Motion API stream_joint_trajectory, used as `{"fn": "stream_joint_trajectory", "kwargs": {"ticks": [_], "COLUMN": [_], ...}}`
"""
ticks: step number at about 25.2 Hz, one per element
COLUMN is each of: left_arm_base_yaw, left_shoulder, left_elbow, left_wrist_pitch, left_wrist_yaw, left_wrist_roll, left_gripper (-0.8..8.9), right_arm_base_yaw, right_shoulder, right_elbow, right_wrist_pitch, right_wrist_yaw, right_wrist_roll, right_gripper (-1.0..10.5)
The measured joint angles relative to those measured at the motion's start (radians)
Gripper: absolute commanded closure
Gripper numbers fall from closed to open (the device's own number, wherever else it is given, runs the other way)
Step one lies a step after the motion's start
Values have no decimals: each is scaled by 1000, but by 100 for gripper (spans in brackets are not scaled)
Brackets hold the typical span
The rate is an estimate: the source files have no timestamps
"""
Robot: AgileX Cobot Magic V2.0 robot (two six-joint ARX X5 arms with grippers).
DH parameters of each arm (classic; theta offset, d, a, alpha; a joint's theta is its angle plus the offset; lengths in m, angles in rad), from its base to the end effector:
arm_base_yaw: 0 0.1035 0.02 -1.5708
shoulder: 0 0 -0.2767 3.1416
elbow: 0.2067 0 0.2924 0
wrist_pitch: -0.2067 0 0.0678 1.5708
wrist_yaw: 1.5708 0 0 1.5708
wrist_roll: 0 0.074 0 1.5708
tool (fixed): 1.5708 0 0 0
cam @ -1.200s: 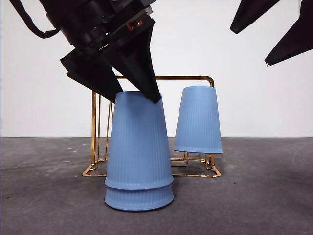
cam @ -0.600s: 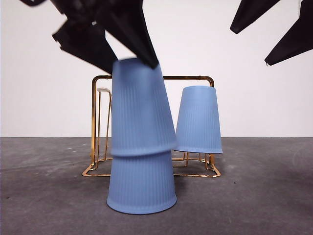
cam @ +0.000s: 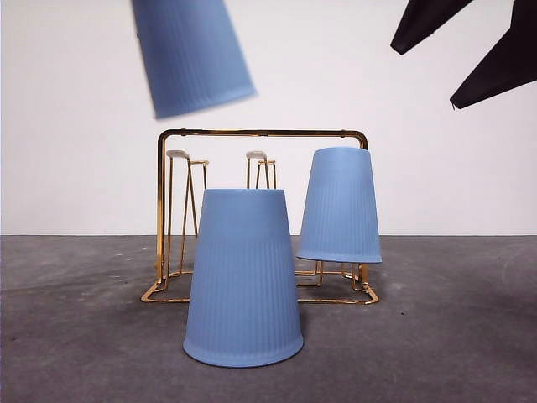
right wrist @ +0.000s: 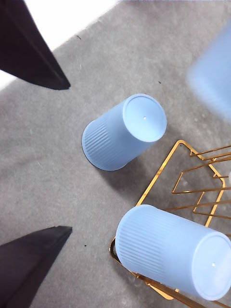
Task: Pick the top cup and place it on cupholder, pick up the mid cup and place it on cupholder, last pick the bottom cup and place it on cupholder.
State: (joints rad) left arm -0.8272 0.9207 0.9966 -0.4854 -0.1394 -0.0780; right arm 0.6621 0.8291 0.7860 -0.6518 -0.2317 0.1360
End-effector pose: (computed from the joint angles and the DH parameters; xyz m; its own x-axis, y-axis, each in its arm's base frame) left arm 0.1854 -0.1864 0.3491 0.7172 -0.5746 -0.3943 0.6197 0.7847 -0.0163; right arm 0.1701 0.1542 0.2656 0.4485 0.6407 -0.6232 -0.6622 0.7065 0.2498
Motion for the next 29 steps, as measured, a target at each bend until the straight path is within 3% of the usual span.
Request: {"fn": "stream_joint_trajectory", "kwargs": {"ticks": [2,4,21,29], "left_arm_base_yaw": [2,14,136,174], "left_shoulder": [-28,-31,190,319], "left_elbow": [5,17,20,20], "left_wrist_pitch": [1,3,59,95], "left_wrist_yaw": [-111,-151,-149,-61], "left_wrist_roll": [-3,-6,-13,-15], "left_gripper": [670,669,667,660], "right_arm_base_yaw": [0,0,0,0], "right_shoulder": [0,0,0,0], "right_elbow": [0,0,-2,-2], "right_wrist_pitch": [0,0,0,0], "right_wrist_yaw": [0,0,0,0], "right_wrist_roll": [0,0,-1,-3], "right_gripper": [496,496,496,496]}}
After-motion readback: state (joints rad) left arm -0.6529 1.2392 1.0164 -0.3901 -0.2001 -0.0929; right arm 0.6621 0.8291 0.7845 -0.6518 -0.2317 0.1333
